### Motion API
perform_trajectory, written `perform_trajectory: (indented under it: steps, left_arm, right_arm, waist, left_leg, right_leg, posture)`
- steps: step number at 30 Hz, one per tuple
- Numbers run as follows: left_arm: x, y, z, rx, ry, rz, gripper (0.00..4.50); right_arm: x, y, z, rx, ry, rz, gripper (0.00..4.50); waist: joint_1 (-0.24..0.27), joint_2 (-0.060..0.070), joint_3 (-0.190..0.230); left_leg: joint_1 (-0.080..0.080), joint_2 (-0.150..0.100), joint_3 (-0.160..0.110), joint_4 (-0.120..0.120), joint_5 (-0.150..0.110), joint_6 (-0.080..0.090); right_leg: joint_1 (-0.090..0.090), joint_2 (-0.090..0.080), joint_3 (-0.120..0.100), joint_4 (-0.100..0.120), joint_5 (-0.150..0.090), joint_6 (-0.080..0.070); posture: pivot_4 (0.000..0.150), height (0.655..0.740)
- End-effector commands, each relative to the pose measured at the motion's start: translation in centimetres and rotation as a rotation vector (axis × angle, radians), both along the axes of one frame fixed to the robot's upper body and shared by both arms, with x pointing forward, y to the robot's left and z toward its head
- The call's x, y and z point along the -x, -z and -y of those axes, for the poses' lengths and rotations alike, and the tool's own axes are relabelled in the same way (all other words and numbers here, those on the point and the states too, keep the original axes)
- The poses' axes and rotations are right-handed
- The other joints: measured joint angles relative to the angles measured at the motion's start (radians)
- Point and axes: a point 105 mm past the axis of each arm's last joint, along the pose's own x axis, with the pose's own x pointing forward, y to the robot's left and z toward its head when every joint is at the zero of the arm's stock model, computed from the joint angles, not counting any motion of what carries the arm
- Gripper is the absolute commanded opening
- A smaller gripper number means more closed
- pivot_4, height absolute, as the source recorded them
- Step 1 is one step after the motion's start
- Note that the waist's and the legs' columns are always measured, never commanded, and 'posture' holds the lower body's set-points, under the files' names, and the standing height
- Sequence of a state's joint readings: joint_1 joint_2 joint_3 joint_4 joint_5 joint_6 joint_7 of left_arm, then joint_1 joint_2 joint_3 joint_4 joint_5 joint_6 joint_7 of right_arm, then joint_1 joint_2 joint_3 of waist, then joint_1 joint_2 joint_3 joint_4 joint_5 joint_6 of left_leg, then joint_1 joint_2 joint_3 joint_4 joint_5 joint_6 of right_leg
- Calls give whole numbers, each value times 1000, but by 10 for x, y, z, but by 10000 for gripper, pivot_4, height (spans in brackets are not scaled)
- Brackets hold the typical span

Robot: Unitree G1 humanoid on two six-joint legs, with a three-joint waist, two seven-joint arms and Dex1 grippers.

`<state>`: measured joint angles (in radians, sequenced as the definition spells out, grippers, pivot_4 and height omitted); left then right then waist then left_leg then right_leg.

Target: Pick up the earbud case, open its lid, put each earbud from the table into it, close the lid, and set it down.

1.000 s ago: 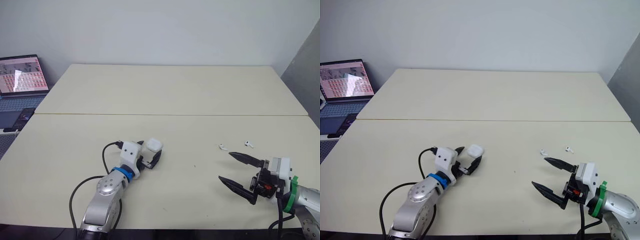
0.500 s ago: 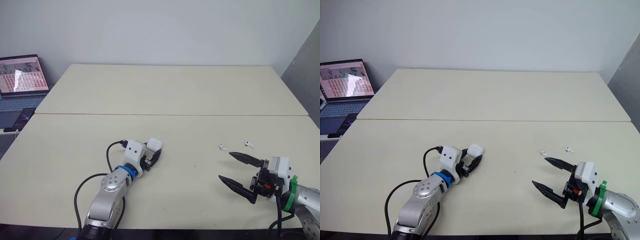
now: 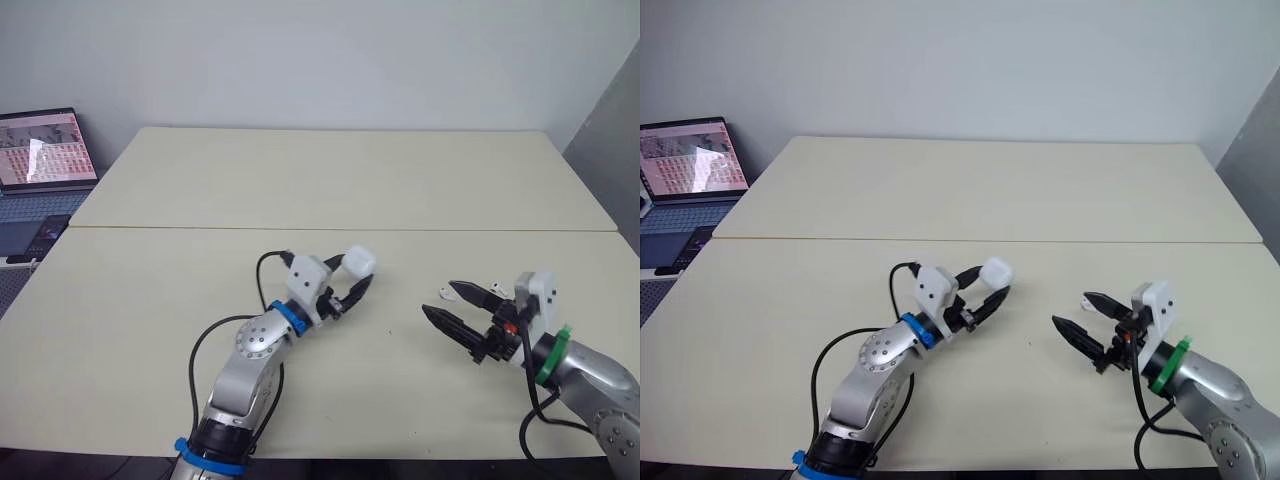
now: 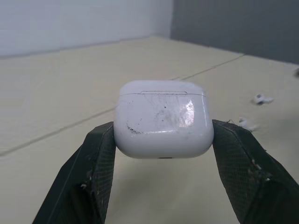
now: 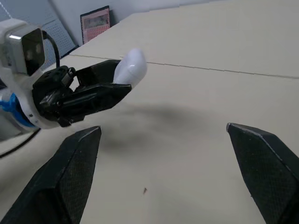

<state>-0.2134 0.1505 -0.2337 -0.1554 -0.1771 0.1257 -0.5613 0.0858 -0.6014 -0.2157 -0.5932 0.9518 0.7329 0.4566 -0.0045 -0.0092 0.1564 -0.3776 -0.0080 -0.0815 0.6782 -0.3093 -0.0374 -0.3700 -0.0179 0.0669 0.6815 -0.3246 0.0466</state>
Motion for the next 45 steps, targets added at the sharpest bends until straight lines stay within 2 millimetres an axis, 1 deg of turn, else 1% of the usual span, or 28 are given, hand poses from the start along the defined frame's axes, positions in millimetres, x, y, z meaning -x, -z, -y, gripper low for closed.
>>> perform_trajectory:
  steps: [1,2,4,8,11,14,17,18,19,24,27,28,34,36,37,39,40,43,45]
  left_arm:
    - [8,-16,17,42,113,75,27563]
    - [8,-17,19,48,133,78,27563]
    - [9,-17,22,57,157,77,27563]
    - [10,-18,26,74,191,78,27563]
    - [9,-16,27,79,195,71,27563]
    - [9,-14,26,78,199,66,27563]
    - [9,-13,24,76,195,62,27563]
    - [9,-13,24,75,195,60,27563]
    - [9,-12,24,75,193,57,27563]
    - [9,-11,23,74,190,51,27563]
    - [9,-11,23,75,191,47,27563]
    - [9,-11,23,74,191,44,27563]
    - [12,-7,23,74,224,-3,27563]
    - [12,-7,23,61,221,7,34689]
    - [11,-7,22,49,221,17,36845]
    - [14,-5,20,27,249,12,42728]
    - [16,-2,18,22,269,-6,44513]
    - [19,5,3,17,334,-93,44513]
    - [22,5,-7,38,389,-169,44513]
  right_arm:
    - [-8,-19,-11,-212,10,-149,45000]
    - [-9,-25,-15,-267,-7,-169,45000]
    - [-8,-32,-21,-320,-40,-193,45000]
    - [-9,-30,-33,-314,-68,-263,45000]
    - [-14,-29,-39,-323,-65,-288,45000]
    - [-21,-33,-42,-358,-45,-286,45000]
    - [-23,-36,-42,-373,-34,-281,45000]
    - [-23,-36,-43,-372,-35,-281,41142]
    - [-23,-36,-44,-373,-38,-279,38970]
    - [-22,-36,-49,-383,-42,-272,21571]
    - [-23,-36,-50,-381,-38,-267,10383]
    - [-23,-36,-50,-380,-38,-267,7408]
    - [-20,-35,-54,-368,-54,-264,7262]
    - [-20,-35,-53,-369,-55,-264,7262]
    - [-21,-36,-52,-369,-55,-263,7262]
    - [-22,-37,-49,-368,-51,-257,7262]
    - [-24,-37,-47,-364,-44,-252,7262]
    - [-27,-37,-38,-327,-34,-228,7262]
    - [-29,-37,-33,-284,-44,-209,7262]
  waist:
    - [-3,0,0]
    - [-3,-1,0]
    - [-3,-1,0]
    - [-3,-2,1]
    - [-3,-2,1]
    - [-4,-2,1]
    - [-3,-2,1]
    - [-3,-2,1]
    - [-3,-2,1]
    - [-3,-2,1]
    - [-3,-2,1]
    - [-4,-2,1]
    - [-4,-2,1]
    - [-4,-2,1]
    - [-4,-2,1]
    - [-4,-2,1]
    - [-4,-2,1]
    - [-6,-1,1]
    - [-8,-1,1]
  left_leg:
    - [0,0,0,0,0,0]
    - [-1,0,0,0,0,0]
    - [-1,0,0,0,0,0]
    - [-3,0,0,0,0,0]
    - [-3,0,-1,1,0,1]
    - [-3,0,-1,1,0,1]
    - [-3,0,-1,1,0,0]
    - [-4,0,-1,1,0,0]
    - [-4,0,-1,1,0,0]
    - [-3,0,-1,1,0,0]
    - [-4,0,-1,1,0,0]
    - [-3,0,-1,1,0,0]
    - [-3,0,-1,1,0,0]
    - [-3,0,-1,1,0,0]
    - [-4,0,-1,1,0,1]
    - [-4,0,-1,1,0,0]
    - [-4,0,-1,1,0,0]
    - [-3,0,-1,0,0,1]
    - [-3,0,-1,0,0,1]
  right_leg:
    - [-1,0,0,0,0,0]
    - [-1,0,0,1,0,0]
    - [-1,0,0,1,0,0]
    - [-2,0,-1,-1,0,0]
    - [-2,0,-1,0,0,0]
    - [-2,1,-1,0,0,0]
    - [-3,1,-1,0,0,0]
    - [-3,1,-1,0,0,0]
    - [-3,1,-1,0,0,0]
    - [-3,1,-1,0,0,0]
    - [-3,1,-1,0,0,0]
    - [-3,1,-1,0,0,0]
    - [-3,1,-1,0,0,0]
    - [-3,1,-1,0,0,0]
    - [-3,1,-1,0,0,0]
    - [-3,1,-1,0,0,0]
    - [-3,1,-1,0,0,0]
    - [-3,1,-1,0,0,0]
    - [-3,1,-1,0,0,0]
  posture:
    - [1500,7400]
    - [1500,7400]
    - [1500,7400]
    - [1500,7400]
    - [1500,7400]
    - [1500,7400]
    - [1500,7400]
    - [1500,7400]
    - [1500,7400]
    - [1500,7400]
    - [1500,7400]
    - [1500,7400]
    - [1500,7400]
    - [1500,7400]
    - [1500,7400]
    - [1500,7400]
    - [1500,7400]
    - [1500,7400]
    - [1500,7400]
